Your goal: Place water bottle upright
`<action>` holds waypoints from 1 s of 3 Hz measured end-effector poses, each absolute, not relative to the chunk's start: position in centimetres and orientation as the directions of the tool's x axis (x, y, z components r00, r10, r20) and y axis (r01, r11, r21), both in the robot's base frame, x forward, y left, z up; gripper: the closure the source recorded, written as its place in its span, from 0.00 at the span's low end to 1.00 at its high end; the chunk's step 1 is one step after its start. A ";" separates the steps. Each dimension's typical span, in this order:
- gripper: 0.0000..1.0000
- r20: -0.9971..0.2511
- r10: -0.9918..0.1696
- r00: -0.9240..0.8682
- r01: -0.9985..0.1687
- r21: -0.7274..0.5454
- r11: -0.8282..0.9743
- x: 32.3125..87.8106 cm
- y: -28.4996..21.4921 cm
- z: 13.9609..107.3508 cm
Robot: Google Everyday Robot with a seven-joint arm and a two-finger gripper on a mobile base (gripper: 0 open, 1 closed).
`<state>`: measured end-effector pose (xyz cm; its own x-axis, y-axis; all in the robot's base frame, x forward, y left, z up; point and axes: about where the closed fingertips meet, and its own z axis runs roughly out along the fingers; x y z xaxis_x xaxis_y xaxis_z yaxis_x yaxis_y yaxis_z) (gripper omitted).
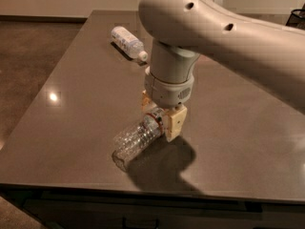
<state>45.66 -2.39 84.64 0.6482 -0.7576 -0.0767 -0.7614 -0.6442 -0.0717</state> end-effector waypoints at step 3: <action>1.00 0.019 -0.763 0.646 -0.737 -0.243 -0.630 49.4 -4.1 89.8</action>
Offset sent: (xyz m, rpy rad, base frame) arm 0.0219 -0.0093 0.0328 0.0071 -0.1428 -0.0211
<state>49.44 -4.09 89.80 0.6459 -0.7632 0.0194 -0.7373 -0.6302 -0.2434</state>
